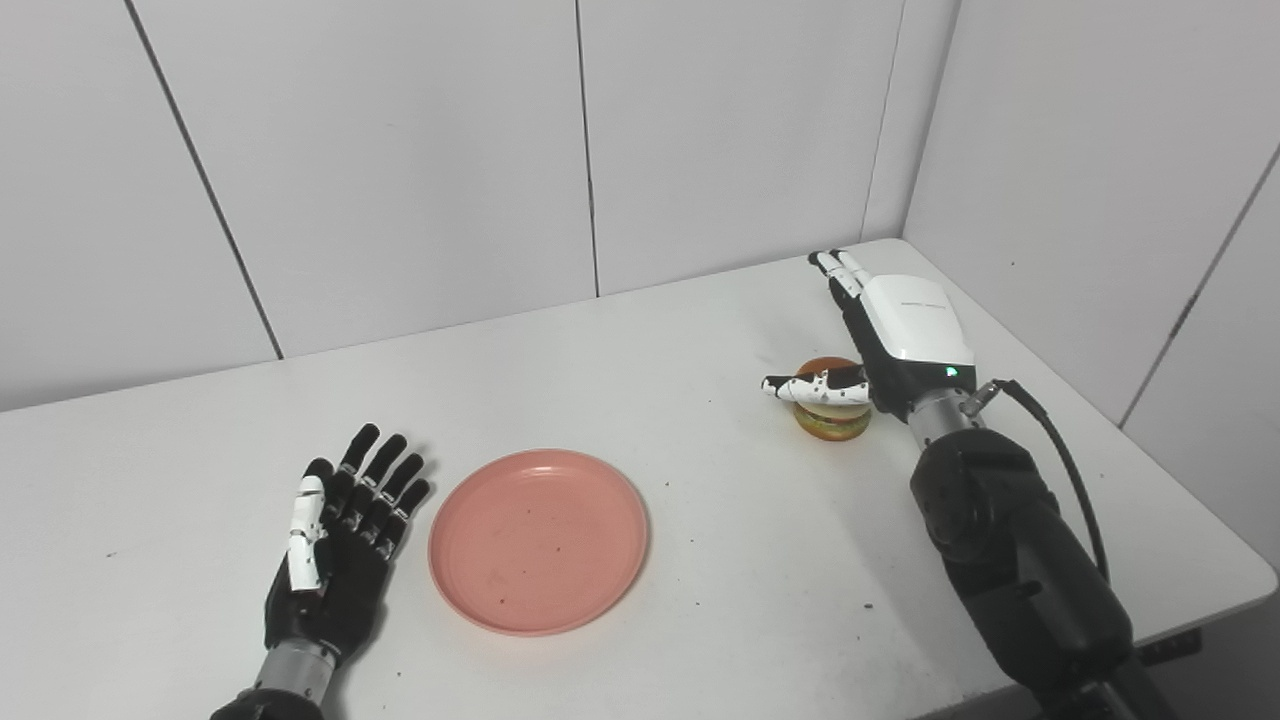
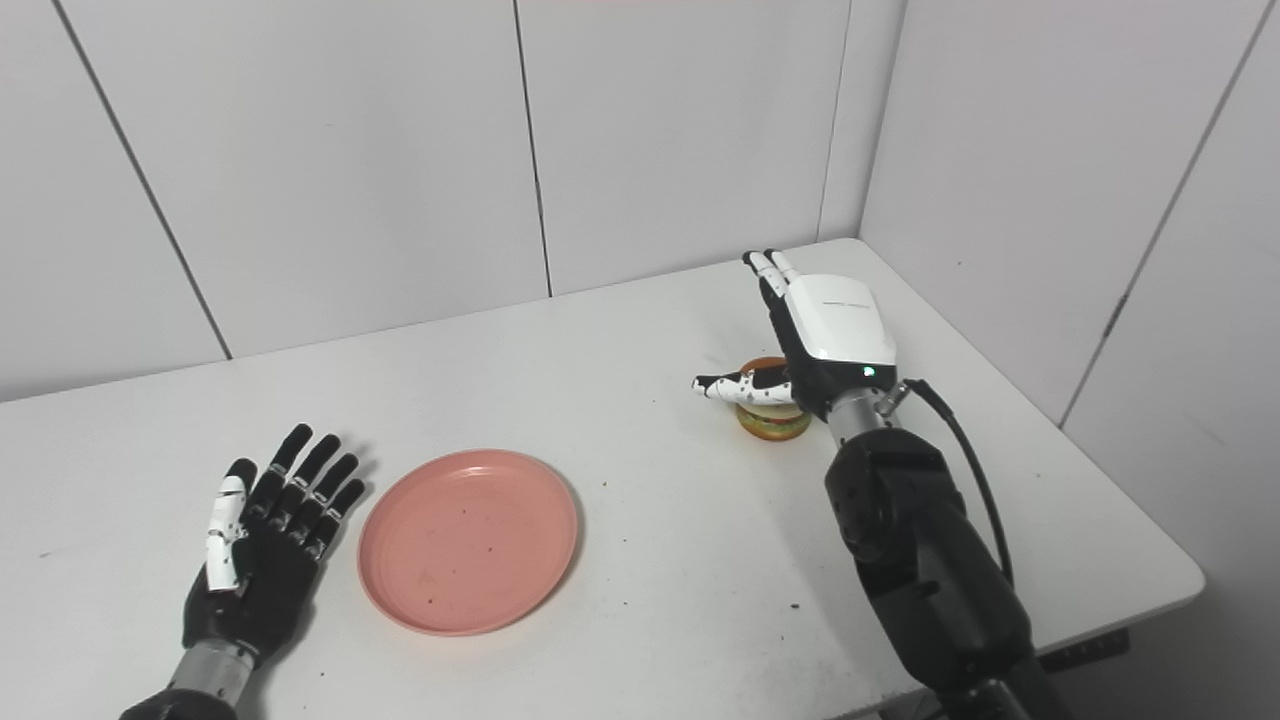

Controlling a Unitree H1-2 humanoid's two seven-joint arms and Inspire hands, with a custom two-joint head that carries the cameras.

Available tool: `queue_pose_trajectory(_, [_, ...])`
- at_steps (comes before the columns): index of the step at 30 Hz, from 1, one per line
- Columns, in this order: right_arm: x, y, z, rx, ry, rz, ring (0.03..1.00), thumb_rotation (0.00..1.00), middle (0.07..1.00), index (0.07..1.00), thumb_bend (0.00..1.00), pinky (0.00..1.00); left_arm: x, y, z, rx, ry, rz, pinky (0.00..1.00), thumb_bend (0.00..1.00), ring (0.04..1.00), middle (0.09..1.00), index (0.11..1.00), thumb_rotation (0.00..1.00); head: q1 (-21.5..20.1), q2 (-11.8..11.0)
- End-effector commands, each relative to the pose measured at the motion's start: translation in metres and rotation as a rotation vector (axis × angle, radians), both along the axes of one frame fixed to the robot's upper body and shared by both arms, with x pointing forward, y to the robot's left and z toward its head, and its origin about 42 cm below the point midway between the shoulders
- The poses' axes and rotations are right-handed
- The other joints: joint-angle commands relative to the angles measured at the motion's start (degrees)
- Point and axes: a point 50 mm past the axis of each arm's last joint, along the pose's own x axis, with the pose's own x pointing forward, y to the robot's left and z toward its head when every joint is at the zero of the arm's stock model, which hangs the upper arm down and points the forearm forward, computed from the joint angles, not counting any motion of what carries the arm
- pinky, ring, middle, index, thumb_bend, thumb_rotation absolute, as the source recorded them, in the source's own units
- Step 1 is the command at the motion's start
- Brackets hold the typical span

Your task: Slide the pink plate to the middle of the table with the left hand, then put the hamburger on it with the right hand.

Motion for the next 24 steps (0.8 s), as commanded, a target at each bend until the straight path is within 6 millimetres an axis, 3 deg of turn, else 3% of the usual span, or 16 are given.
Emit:
queue_pose_trajectory(1, [0.011, -0.004, 0.023, -0.023, -0.060, -0.013, 0.867, 0.58, 0.944, 0.910, 0.88, 0.70, -0.014, 0.012, -0.027, 0.026, 0.125, 0.017, 0.93, 0.34, 0.914, 0.923, 0.924, 1.00, 0.01, 0.03])
queue_pose_trajectory(14, [0.031, -0.011, 0.003, -0.029, 0.035, -0.049, 0.863, 0.64, 0.935, 0.913, 0.89, 0.71, -0.014, 0.015, -0.025, 0.032, 0.130, 0.024, 0.94, 0.34, 0.915, 0.923, 0.922, 1.00, 0.21, 0.88])
queue_pose_trajectory(24, [0.041, -0.020, -0.005, -0.009, 0.077, -0.077, 0.864, 0.62, 0.938, 0.911, 0.88, 0.69, -0.015, 0.016, -0.023, 0.036, 0.135, 0.032, 0.93, 0.34, 0.908, 0.915, 0.914, 1.00, 0.14, 1.33])
